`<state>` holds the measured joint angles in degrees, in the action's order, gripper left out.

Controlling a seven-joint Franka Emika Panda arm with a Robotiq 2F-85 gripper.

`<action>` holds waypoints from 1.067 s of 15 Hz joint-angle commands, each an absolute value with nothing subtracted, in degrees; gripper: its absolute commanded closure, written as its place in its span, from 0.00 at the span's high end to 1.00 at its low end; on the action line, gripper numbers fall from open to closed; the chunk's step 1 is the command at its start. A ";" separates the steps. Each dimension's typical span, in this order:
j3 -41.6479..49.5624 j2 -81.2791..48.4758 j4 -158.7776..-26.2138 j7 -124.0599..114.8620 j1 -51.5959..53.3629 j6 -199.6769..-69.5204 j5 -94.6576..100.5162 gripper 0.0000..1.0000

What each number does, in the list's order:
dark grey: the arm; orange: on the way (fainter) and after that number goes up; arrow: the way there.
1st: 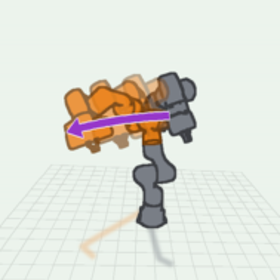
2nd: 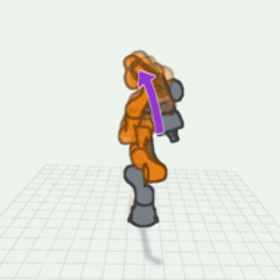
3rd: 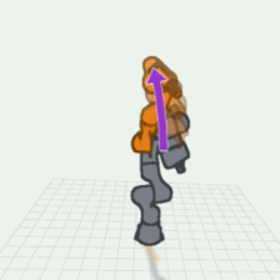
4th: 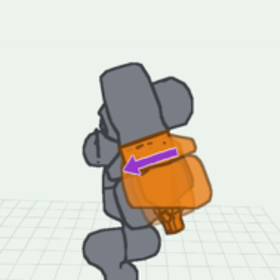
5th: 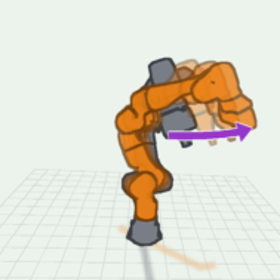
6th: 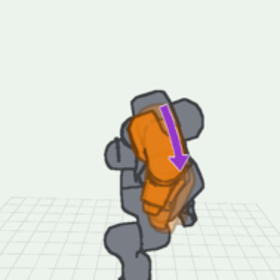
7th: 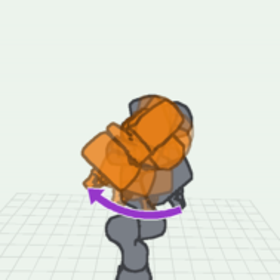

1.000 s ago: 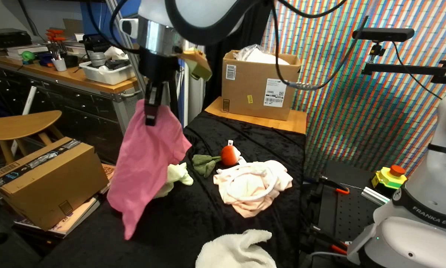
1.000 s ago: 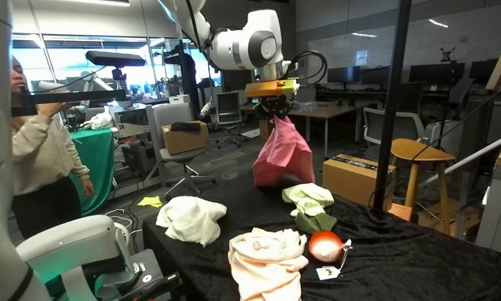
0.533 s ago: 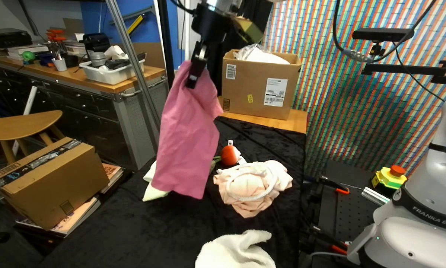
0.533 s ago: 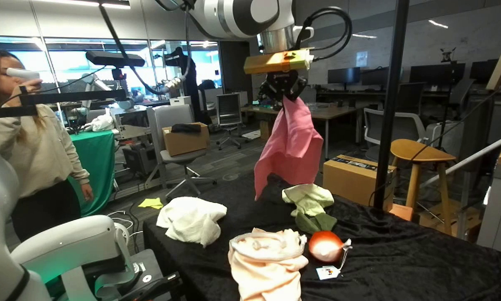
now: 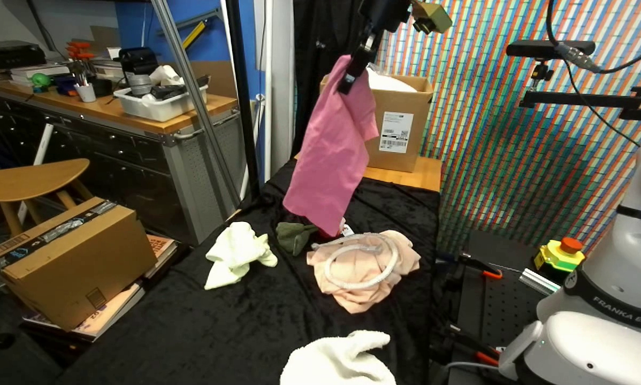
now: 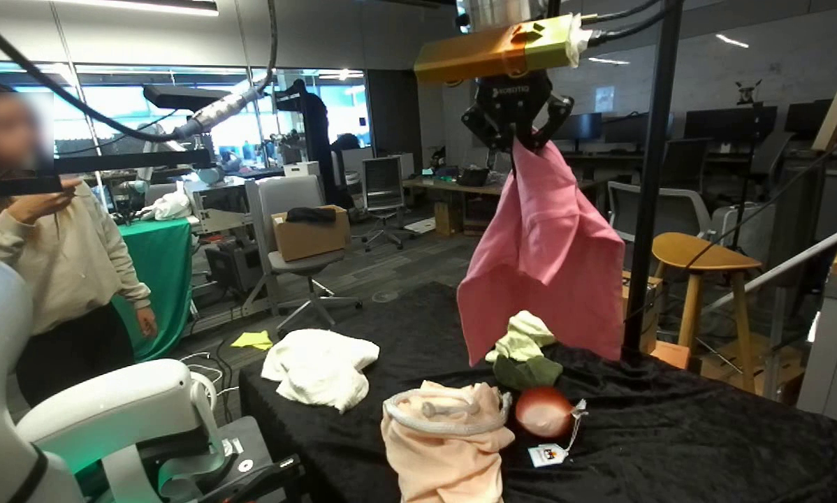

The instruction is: Pile the things on the table on top of the peach shirt

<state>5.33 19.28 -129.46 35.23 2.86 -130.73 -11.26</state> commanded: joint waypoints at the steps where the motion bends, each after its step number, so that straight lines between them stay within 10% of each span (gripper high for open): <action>1: 7.45 20.02 -132.69 36.16 2.50 -130.02 -9.74 0.01; 13: 6.85 14.18 -135.44 35.61 2.25 -129.16 -5.76 0.01; 14: 6.64 13.99 -135.58 35.47 2.22 -129.44 -5.34 0.28; 16: 6.28 13.69 -135.65 35.18 2.18 -129.56 -4.41 0.33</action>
